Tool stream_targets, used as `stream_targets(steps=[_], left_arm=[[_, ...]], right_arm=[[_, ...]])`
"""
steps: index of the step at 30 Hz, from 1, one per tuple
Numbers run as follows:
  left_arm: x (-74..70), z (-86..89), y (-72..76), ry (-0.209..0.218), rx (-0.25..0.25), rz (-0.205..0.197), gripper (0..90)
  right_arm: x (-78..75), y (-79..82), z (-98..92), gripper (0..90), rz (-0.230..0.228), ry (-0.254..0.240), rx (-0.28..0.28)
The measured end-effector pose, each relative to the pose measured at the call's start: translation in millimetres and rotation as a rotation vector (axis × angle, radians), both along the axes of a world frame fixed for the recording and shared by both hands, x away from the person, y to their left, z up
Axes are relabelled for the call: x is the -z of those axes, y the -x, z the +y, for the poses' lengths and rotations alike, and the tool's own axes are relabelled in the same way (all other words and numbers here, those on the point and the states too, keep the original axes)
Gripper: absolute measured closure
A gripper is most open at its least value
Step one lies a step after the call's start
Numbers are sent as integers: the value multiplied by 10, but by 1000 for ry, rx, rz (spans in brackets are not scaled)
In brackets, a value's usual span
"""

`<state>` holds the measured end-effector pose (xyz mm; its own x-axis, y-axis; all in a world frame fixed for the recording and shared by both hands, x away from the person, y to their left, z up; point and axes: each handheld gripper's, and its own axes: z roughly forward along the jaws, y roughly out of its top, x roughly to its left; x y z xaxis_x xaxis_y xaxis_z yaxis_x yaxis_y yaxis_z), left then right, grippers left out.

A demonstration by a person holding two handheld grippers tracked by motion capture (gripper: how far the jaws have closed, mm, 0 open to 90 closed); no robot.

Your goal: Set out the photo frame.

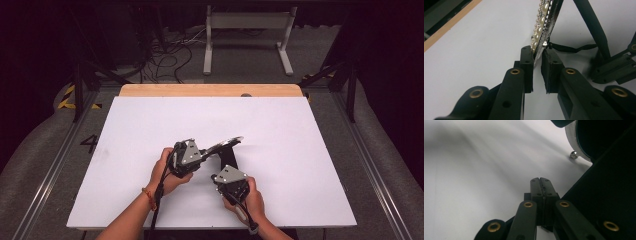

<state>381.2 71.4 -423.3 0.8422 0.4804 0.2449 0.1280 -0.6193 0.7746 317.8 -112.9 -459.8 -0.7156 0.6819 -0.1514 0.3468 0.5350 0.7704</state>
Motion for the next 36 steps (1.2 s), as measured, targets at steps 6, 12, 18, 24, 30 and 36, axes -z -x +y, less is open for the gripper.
stream_targets(steps=[6,12,18,24,30,36], left_arm=[[25,17,3,35,-5,-1,791],[38,45,-10,85,-7,7,719],[65,-1,-38,73,4,9,717],[98,-42,-59,40,-3,2,778],[63,-57,10,-6,-8,-23,802],[70,-83,74,-24,-13,-39,803]], right_arm=[[36,5,-38,900,38,-26,-8],[-57,25,-161,900,46,-110,6],[-15,20,-114,900,32,-94,-13],[17,5,-70,900,11,-64,0],[11,22,-85,900,2,-42,8],[10,1,-191,900,20,-51,21]])
